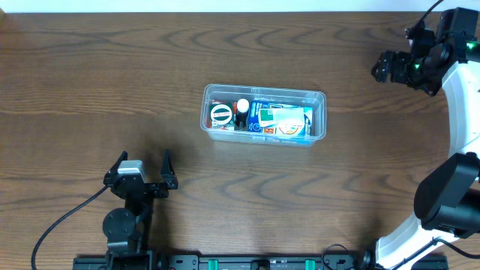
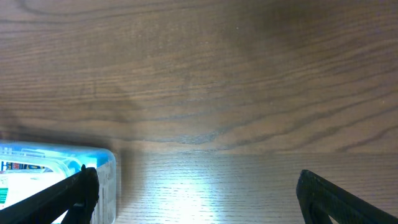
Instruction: Pack container
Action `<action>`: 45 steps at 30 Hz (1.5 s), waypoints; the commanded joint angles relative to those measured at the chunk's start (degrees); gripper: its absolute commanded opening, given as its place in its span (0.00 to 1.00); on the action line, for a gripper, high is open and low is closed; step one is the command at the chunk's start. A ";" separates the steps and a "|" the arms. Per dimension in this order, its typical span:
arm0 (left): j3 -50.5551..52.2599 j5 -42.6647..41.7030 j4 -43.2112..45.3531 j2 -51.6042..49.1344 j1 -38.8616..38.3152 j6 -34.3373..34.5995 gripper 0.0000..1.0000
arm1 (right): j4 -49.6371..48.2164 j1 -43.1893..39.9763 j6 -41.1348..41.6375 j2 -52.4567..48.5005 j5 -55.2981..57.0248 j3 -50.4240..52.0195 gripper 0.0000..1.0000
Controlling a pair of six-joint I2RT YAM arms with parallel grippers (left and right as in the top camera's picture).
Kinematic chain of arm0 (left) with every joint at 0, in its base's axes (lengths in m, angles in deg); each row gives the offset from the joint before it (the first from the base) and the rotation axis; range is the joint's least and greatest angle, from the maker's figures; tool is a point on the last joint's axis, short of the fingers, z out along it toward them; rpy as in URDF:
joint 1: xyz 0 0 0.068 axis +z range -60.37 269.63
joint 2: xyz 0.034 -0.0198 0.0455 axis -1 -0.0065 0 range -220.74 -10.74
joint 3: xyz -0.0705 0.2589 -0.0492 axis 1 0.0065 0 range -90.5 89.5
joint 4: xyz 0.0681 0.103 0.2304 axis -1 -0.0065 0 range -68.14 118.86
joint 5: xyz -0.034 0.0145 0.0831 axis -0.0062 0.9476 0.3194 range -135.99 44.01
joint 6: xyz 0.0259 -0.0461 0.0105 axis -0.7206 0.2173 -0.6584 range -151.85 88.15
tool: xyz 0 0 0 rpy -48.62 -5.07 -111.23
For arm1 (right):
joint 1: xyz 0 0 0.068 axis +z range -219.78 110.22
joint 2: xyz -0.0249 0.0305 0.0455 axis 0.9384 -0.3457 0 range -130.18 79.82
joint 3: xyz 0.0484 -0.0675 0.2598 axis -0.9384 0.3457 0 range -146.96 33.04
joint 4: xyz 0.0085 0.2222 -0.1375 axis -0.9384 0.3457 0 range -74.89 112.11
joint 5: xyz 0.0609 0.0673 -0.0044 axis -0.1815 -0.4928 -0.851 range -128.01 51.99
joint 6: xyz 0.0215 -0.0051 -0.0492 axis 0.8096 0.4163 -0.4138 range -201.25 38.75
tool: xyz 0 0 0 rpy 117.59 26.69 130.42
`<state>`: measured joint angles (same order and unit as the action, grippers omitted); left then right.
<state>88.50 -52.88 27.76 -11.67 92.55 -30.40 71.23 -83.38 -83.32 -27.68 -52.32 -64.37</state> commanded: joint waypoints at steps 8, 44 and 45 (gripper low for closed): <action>0.76 -0.57 -2.27 -0.11 0.28 -0.15 0.98 | 0.15 5.14 0.31 16.00 -0.02 -0.24 0.99; 0.76 -0.57 -2.27 -0.11 0.28 -0.15 0.98 | -48.22 15.23 -0.07 91.58 1.84 76.83 0.99; 0.76 -0.57 -2.27 -0.11 0.28 -0.15 0.98 | -48.22 15.08 -0.09 92.72 1.84 78.34 0.99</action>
<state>88.28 -52.88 27.41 -11.73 92.55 -30.40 23.75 -67.45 -83.36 62.17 -49.39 10.40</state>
